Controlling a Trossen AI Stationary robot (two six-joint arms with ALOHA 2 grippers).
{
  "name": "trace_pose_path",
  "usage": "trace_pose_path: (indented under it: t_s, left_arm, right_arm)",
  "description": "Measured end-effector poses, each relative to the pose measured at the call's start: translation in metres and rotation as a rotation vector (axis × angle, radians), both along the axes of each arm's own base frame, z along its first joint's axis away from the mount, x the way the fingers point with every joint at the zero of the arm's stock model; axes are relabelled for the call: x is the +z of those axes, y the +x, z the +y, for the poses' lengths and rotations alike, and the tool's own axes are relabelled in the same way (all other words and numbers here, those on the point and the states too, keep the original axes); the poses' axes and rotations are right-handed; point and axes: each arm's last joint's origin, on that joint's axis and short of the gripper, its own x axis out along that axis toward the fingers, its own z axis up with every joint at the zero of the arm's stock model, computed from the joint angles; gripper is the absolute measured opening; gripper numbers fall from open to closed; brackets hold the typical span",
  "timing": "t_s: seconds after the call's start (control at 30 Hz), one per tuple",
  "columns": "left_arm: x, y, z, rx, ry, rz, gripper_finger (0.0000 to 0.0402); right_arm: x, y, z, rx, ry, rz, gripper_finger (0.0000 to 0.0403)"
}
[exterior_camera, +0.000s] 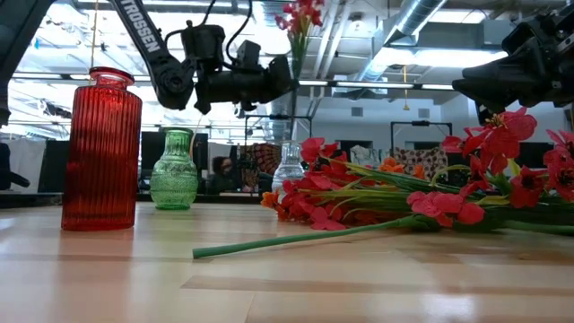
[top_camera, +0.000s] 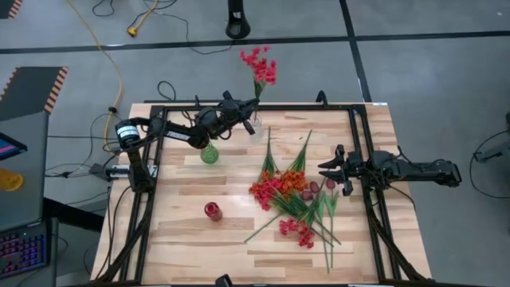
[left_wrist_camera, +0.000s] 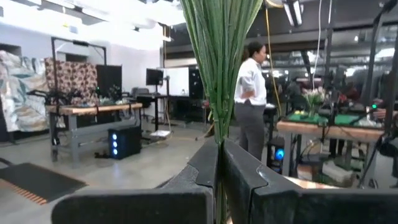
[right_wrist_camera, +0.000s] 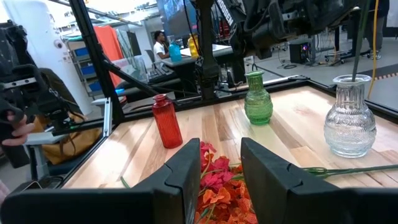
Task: Sort flowers into vase by color
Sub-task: Put the left red flower into the vase
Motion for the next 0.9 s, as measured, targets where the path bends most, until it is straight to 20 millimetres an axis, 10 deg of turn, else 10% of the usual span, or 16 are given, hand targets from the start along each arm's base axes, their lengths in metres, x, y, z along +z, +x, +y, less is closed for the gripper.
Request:
trace_pose_path:
  t_s: [0.4, 0.9]
  left_arm:
    - [0.000, 0.013, 0.000, 0.016, -0.053, 0.097, 0.0005]
    - [0.001, 0.019, -0.013, 0.064, 0.051, 0.162, 0.0137]
  right_arm:
    - [0.000, 0.000, 0.000, 0.000, 0.000, 0.000, 0.0143]
    - [0.000, 0.000, 0.000, 0.000, 0.001, 0.000, 0.0143]
